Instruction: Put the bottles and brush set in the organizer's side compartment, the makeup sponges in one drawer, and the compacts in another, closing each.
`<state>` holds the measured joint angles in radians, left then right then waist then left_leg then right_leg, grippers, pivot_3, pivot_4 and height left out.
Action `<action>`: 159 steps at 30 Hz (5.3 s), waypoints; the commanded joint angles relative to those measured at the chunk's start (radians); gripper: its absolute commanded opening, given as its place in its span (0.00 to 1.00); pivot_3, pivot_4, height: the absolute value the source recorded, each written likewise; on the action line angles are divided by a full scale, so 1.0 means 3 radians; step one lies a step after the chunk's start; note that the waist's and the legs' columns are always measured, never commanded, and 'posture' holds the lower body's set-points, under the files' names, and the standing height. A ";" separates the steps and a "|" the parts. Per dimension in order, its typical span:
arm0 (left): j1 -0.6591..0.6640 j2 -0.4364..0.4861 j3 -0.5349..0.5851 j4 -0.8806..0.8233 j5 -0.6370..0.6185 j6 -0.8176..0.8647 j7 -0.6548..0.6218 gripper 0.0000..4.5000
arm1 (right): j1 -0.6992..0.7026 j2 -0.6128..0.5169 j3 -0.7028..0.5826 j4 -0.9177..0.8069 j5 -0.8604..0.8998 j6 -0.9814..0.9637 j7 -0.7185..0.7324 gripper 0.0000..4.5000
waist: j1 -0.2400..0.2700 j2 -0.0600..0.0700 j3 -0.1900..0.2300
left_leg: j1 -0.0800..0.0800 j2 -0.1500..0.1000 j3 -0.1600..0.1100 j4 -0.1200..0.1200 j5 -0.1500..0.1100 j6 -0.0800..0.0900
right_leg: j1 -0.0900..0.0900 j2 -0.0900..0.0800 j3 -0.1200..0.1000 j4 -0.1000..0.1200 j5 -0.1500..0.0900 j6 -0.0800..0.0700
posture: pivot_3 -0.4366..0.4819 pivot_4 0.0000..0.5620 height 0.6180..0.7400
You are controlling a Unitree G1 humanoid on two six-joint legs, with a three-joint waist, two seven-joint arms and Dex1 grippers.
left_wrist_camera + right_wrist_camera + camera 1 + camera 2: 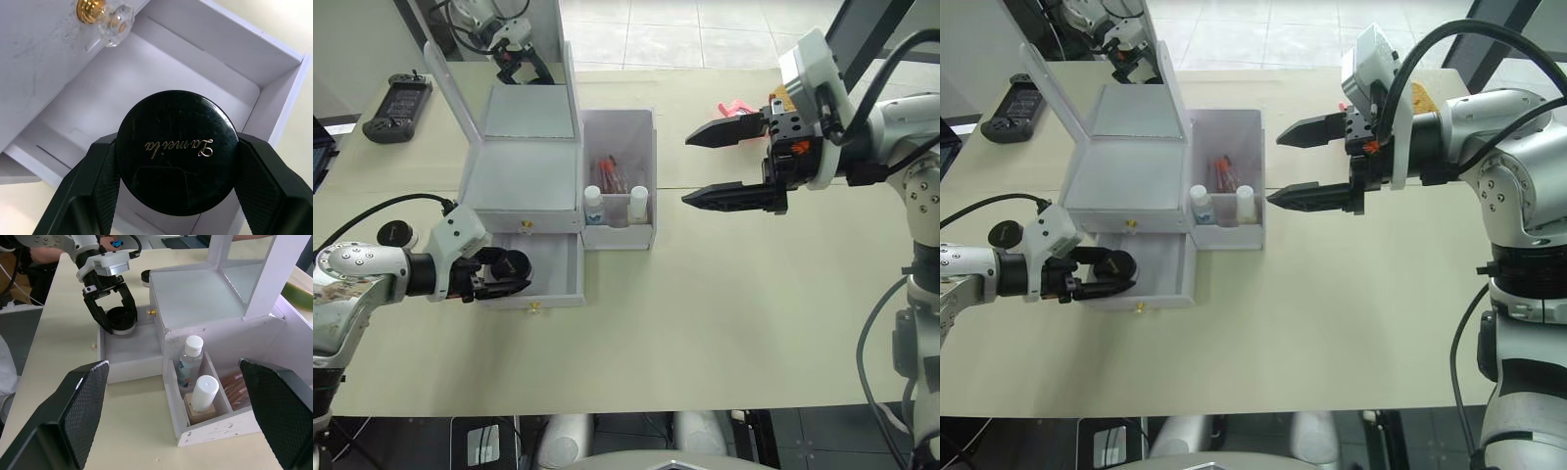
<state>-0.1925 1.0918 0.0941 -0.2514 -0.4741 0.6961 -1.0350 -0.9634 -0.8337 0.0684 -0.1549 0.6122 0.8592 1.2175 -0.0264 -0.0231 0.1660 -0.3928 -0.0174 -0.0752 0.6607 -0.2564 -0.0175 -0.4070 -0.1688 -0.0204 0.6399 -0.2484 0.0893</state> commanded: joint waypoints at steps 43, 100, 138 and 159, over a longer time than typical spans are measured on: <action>0.1253 -0.0464 0.2854 0.1699 0.0189 -0.1190 0.0151 0.99 | 0.1187 -0.0223 -0.0915 0.2302 -0.0808 -0.2372 -0.0105 1.00 | -0.0053 0.0000 0.0001 | 0.0010 0.0001 0.0010 -0.0002 -0.0002 0.0003 | 0.0006 -0.0001 0.0008 -0.0003 0.0000 0.0000 | 0.48 0.27 1.00; -0.1389 -0.0964 0.1161 0.3544 0.0719 -0.0963 0.2213 0.95 | -0.0373 0.0154 0.0031 0.0002 -0.0300 -0.0364 -0.0092 1.00 | -0.0065 -0.0009 -0.0004 | 0.0007 0.0001 0.0004 0.0002 0.0016 -0.0030 | -0.0003 0.0003 0.0010 0.0014 0.0000 0.0001 | 0.48 0.27 1.00; 0.1155 0.0517 0.1769 -0.0327 -0.0431 -0.0259 -0.1455 0.65 | -0.0569 0.0178 0.0141 0.0242 0.0051 -0.0202 0.0655 1.00 | -0.0105 -0.0003 0.0004 | -0.0032 0.0006 0.0008 0.0000 0.0007 -0.0013 | -0.0050 0.0005 0.0020 0.0025 0.0000 0.0000 | 0.48 0.27 1.00; -0.0454 -0.0111 -0.0403 -0.0169 0.0340 -0.0555 -0.0528 0.65 | -0.0290 -0.0042 -0.0082 -0.0060 0.0078 -0.0197 0.0377 1.00 | -0.0089 -0.0003 0.0004 | -0.0034 0.0004 0.0007 0.0007 0.0018 -0.0031 | -0.0051 0.0006 0.0019 0.0028 0.0000 0.0000 | 0.48 0.27 1.00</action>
<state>-0.3108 1.0533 -0.0258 -0.3041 -0.3967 0.5586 -1.1973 -1.0417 -0.8341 0.0843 -0.1386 0.6126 0.7984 1.3363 -0.0531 -0.0240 0.1673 -0.4030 -0.0163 -0.0731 0.6629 -0.2511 -0.0269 -0.4222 -0.1670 -0.0146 0.6480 -0.2483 0.0893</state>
